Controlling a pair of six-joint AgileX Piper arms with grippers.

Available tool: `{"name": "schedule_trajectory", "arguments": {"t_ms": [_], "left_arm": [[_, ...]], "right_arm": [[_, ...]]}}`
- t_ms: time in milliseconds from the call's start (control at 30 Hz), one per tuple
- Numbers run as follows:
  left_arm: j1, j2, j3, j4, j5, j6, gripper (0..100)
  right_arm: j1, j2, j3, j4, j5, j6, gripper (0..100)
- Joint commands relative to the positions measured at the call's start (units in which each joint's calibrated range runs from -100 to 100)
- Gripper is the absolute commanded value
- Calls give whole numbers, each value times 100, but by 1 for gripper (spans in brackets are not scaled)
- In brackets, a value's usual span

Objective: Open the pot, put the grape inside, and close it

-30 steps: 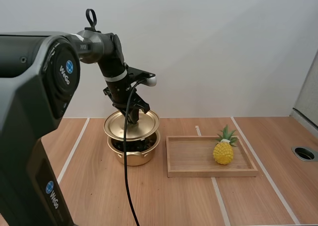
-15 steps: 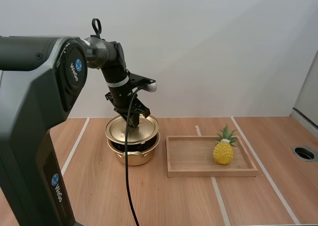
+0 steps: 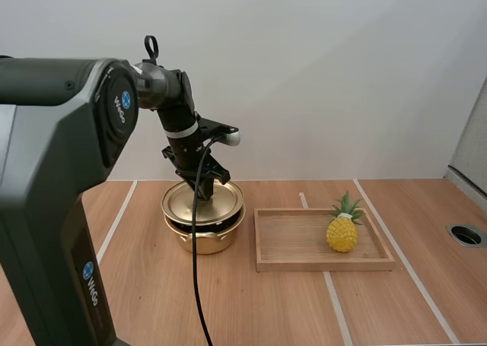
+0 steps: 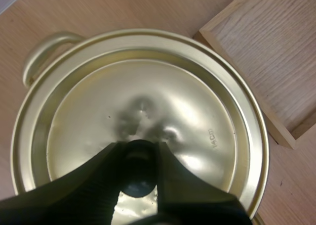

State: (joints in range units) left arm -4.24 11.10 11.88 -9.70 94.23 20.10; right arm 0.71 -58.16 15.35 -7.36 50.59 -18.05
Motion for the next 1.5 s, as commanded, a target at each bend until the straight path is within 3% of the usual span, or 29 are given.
{"name": "schedule_trajectory", "arguments": {"t_ms": [0, 1167, 1233, 1267, 1333, 1367, 1467], "left_arm": [[-23, 40, 0, -32, 41, -21, 0], [-23, 89, 518, 29, -351, -135, 2], [-23, 89, 518, -20, -351, -142, 18], [-23, 89, 518, -54, -351, -154, 32], [-23, 89, 518, -80, -332, -154, 71], [-23, 89, 518, -102, -318, -184, 100], [-23, 89, 518, -102, -298, -249, 100]], "right_arm": [[-17, -66, -37, -88, -40, 28, 0], [-17, -66, -37, -90, -116, 28, 0], [-17, -66, -37, -90, -116, 28, 0], [-17, -66, -37, -90, -116, 28, 0], [-17, -66, -37, -90, -116, 28, 0], [-17, -66, -37, -90, -116, 28, 0], [-17, -66, -37, -90, -116, 28, 0]]}}
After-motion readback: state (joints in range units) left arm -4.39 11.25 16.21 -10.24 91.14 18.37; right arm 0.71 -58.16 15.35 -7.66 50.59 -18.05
